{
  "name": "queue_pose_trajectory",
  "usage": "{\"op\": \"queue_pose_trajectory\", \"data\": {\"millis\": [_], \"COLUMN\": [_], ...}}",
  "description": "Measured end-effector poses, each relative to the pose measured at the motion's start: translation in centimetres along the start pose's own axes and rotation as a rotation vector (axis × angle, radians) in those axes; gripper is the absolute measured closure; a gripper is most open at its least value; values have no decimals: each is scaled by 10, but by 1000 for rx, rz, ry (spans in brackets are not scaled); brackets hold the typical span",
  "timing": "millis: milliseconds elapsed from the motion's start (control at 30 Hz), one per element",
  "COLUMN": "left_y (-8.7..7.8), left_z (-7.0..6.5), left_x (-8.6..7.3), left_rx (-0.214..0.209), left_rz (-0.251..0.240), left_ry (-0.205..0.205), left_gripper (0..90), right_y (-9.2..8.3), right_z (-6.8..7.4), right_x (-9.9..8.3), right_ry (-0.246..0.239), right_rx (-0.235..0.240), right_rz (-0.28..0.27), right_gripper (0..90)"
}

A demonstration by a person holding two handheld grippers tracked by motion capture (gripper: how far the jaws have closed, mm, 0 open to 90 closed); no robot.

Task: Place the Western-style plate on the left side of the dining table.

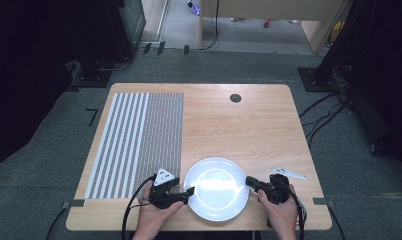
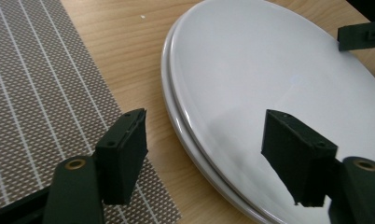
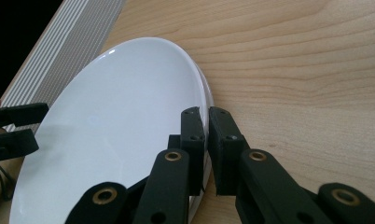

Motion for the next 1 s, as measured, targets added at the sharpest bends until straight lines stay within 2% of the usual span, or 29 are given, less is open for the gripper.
{"op": "queue_pose_trajectory", "data": {"millis": [67,167,367,833,1000], "left_y": [0,3,3,2,-1], "left_z": [0,-3,-3,-1,2], "left_x": [-1,-3,-4,-4,-2], "left_rx": [-5,-50,-67,-70,-62], "left_rz": [3,22,21,21,5], "left_ry": [-4,-21,-39,-50,-63], "left_gripper": [350,400,412,426,424], "right_y": [0,-1,0,4,6], "right_z": [0,-1,2,10,13], "right_x": [0,0,-1,-5,-7], "right_ry": [13,19,22,22,23], "right_rx": [5,11,36,65,81], "right_rz": [5,2,8,9,8], "right_gripper": [868,876,881,876,875]}}
Point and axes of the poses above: each handheld gripper's, and its own axes: y roughly forward along the jaws, x roughly out of its top, z roughly to its left, the point moved 8 cm from there along y, roughly forward along the jaws, and after that the axes turned 12 degrees about -x, right-handed, at the moved point
